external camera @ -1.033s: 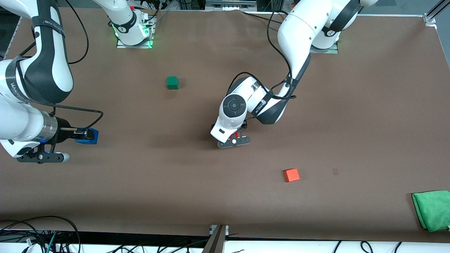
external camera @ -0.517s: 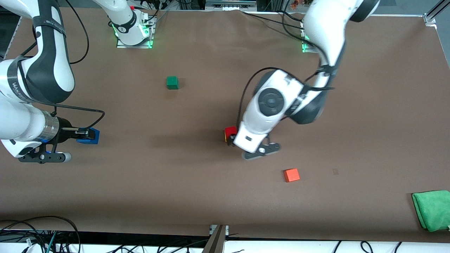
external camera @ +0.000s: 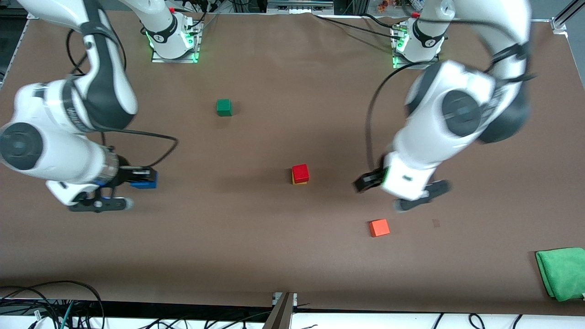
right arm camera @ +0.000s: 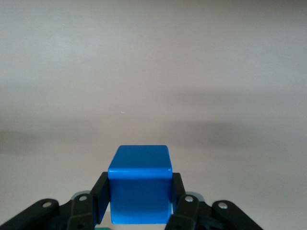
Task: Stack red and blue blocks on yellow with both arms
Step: 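Release red on yellow, raise the left gripper while the right gripper carries blue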
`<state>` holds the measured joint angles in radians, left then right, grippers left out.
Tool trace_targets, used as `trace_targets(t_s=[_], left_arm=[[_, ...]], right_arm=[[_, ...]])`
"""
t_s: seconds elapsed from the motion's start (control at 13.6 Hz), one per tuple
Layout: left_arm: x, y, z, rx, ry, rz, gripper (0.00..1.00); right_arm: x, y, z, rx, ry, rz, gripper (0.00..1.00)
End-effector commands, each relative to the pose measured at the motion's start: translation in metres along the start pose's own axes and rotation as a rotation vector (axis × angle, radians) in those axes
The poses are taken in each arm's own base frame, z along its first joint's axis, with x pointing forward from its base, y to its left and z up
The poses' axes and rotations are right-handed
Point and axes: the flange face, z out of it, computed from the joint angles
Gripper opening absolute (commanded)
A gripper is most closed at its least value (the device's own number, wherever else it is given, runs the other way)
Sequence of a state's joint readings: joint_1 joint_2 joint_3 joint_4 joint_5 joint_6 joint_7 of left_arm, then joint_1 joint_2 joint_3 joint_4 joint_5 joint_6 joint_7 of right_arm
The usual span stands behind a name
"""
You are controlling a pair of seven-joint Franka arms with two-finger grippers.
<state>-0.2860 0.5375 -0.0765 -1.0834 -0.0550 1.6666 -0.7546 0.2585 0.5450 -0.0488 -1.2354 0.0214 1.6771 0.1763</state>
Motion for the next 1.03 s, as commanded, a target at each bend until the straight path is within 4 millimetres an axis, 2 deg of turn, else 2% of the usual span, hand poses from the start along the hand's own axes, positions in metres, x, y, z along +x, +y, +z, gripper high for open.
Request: trace_targets(t_s=[0.0,0.07,0.15,0.22,0.37,0.44,0.52,0.66,0.74,0.96], left_arm=[[0.000,-0.070,-0.059,0.022,-0.043,0.058,1.00],[0.002,-0.089,-0.074,0.033,-0.056,0.093,1.00],[0.005,-0.130,-0.092,0.041,-0.061,0.125,1.00],[0.003,-0.151,-0.098,0.046,-0.065,0.153,1.00],[-0.001,-0.192,-0.105,0.067,-0.072,0.164,1.00],[-0.005,-0.228,-0.109,0.078,-0.077,0.171,1.00],[-0.004,-0.250,-0.110,0.079,-0.082,0.185,1.00],[0.004,-0.292,-0.107,0.074,-0.078,0.201,1.00],[0.006,-0.305,-0.105,0.081,-0.072,0.229,1.00],[0.011,-0.311,-0.101,0.125,-0.064,0.240,1.00]], right_arm=[[-0.002,-0.051,0.001,0.004,0.030,0.012,0.43],[-0.005,-0.072,0.004,0.005,0.039,0.013,0.43],[-0.010,-0.112,0.009,0.012,0.073,0.018,0.43],[-0.016,-0.138,0.015,0.015,0.084,0.026,0.43],[-0.024,-0.173,0.022,0.026,0.108,0.051,0.43],[-0.034,-0.205,0.027,0.034,0.122,0.065,0.42],[-0.037,-0.218,0.031,0.039,0.130,0.073,0.42],[-0.043,-0.257,0.032,0.054,0.155,0.067,0.38],[-0.045,-0.274,0.037,0.056,0.163,0.062,0.38],[-0.048,-0.306,0.046,0.092,0.217,0.031,0.38]])
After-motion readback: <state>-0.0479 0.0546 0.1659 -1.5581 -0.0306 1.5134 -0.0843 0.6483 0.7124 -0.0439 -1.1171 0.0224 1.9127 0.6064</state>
